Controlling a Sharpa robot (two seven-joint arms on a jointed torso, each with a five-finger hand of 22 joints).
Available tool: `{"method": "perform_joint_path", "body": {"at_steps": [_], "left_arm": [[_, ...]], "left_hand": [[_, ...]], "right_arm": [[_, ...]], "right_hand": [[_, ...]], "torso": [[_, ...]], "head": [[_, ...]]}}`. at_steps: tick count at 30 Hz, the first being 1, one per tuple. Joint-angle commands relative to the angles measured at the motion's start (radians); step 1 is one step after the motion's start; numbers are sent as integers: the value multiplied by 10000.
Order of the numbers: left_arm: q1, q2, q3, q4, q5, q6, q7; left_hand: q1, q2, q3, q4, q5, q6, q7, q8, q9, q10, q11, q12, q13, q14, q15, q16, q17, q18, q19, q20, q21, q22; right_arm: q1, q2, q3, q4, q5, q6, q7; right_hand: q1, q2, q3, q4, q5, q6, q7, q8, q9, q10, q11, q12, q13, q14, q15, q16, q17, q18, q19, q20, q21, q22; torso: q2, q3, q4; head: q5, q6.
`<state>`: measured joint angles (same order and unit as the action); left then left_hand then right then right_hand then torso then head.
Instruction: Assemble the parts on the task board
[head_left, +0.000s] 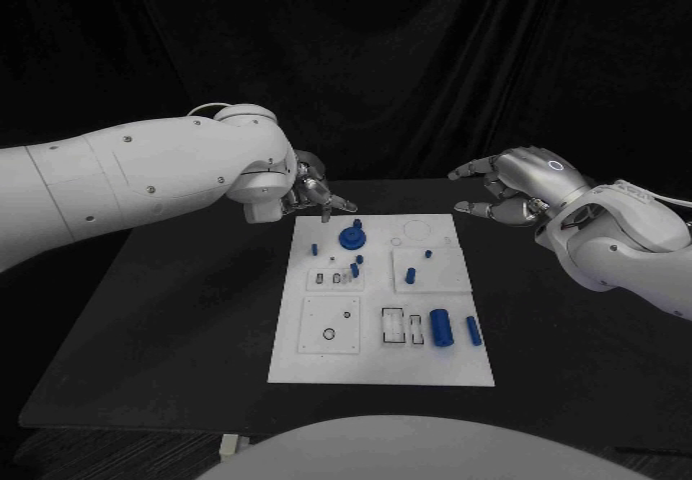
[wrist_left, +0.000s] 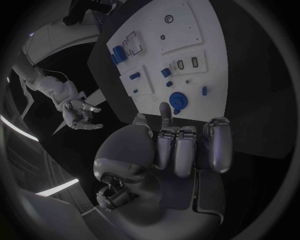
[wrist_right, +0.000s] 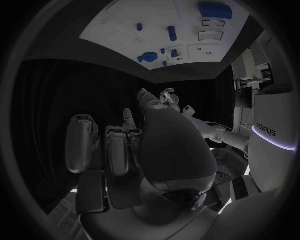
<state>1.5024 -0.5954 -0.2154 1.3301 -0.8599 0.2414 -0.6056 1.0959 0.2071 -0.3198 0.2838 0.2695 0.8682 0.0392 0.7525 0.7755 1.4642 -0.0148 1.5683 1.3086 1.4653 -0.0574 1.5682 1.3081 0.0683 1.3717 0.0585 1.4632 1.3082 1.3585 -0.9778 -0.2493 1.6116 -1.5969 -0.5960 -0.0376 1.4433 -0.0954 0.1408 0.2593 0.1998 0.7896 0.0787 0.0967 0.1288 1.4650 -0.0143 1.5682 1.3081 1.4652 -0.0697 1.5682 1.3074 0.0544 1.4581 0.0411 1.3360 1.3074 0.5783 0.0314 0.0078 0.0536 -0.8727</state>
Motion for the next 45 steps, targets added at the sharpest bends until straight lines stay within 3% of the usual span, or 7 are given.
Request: {"method": "perform_joint_path", "body": {"at_steps": [1, 5, 10, 12, 20, 33, 45], "left_arm": [[-69, 191, 10, -172, -201, 587, -616], [-272, 460, 9, -376, -206, 695, -734], [-515, 651, 9, -584, -208, 763, -820], [-601, 689, 9, -650, -208, 758, -841], [-905, 871, 8, -887, -209, 690, -830], [-1394, 988, 8, -1031, -209, 369, -809], [-1651, 986, 8, -1106, -209, 212, -756]], "left_hand": [[-8, -36, 96, 5, 457, -43, -16, -324, 18, 1066, -72, 25, 2622, 1055, -47, 26, 2627, -132, 6, -79, 7, 544], [-24, -105, 221, -20, 180, 124, 43, -987, -73, 1066, -26, 25, 2622, 1055, -11, 26, 2627, -141, 32, -56, 5, 598], [79, -189, 449, -74, 104, 429, 79, -1753, -229, 1066, 2, 25, 2622, 1055, 12, 26, 2627, -147, 79, -29, 5, 664], [109, -213, 493, -96, 113, 516, 73, -1863, -249, 1066, 1, 25, 2622, 1055, 14, 26, 2627, -147, 84, -25, 3, 672], [158, -235, 607, -129, 119, 723, 52, -2083, -274, 1066, -12, 25, 2622, 1055, 6, 26, 2627, -147, 97, -25, -4, 691], [356, -286, 929, -326, -148, 1073, -2, -2544, -235, 1066, -62, 25, 2622, 1055, -40, 26, 2627, -126, 54, -60, -75, 651], [480, -291, 1105, -448, -79, 1164, -25, -2687, -182, 1066, -84, 25, 2622, 1055, -60, 26, 2627, -128, 74, -78, -83, 671]], "right_arm": [[-35, 37, 9, -24, -69, -169, -195], [-69, 77, 9, -56, -69, -234, -188], [-115, 129, 9, -121, -69, -279, -185], [-140, 146, 9, -139, -69, -284, -181], [-231, 201, 9, -227, -69, -276, -183], [-351, 230, 9, -324, -69, -253, -176], [-426, 253, 9, -327, -69, -268, -139]], "right_hand": [[-14, 98, 5, -72, 50, 80, -9, 46, -15, 1058, 7, 26, 2627, 1056, -12, 26, 2634, -12, 45, -5, -10, 1932], [-17, 102, 4, -79, 73, 93, -6, 50, -16, 1058, 11, 26, 2627, 1056, -11, 26, 2634, -13, 49, -4, -3, 1934], [-26, 105, 1, -87, 102, 110, 4, 54, -18, 1058, 14, 26, 2627, 1056, -8, 26, 2634, -18, 60, -2, 17, 1940], [-26, 105, 1, -87, 102, 110, 4, 54, -18, 1058, 14, 26, 2627, 1056, -8, 26, 2634, -18, 60, -2, 17, 1940], [-41, 107, -4, -89, 122, 126, 14, 58, -19, 1058, 20, 26, 2627, 1056, -6, 26, 2634, -19, 63, 0, 22, 1941], [-120, 120, -34, -93, 146, 250, 68, 101, -16, 1058, 56, 26, 2627, 1056, 18, 26, 2634, -20, 73, 14, 28, 1942], [-147, 125, -44, -100, 147, 316, 87, 124, -14, 1058, 74, 26, 2627, 1056, 32, 26, 2634, -20, 74, 24, 26, 1941]], "torso": [[-17, 54, -130], [0, 104, -262], [-16, 62, -377], [-7, 40, -449], [11, 55, -612], [-36, 115, -564], [-34, 136, -626]], "head": [[98, 1], [273, 1], [424, 1], [494, 1], [665, 1], [452, 1], [558, 1]]}}
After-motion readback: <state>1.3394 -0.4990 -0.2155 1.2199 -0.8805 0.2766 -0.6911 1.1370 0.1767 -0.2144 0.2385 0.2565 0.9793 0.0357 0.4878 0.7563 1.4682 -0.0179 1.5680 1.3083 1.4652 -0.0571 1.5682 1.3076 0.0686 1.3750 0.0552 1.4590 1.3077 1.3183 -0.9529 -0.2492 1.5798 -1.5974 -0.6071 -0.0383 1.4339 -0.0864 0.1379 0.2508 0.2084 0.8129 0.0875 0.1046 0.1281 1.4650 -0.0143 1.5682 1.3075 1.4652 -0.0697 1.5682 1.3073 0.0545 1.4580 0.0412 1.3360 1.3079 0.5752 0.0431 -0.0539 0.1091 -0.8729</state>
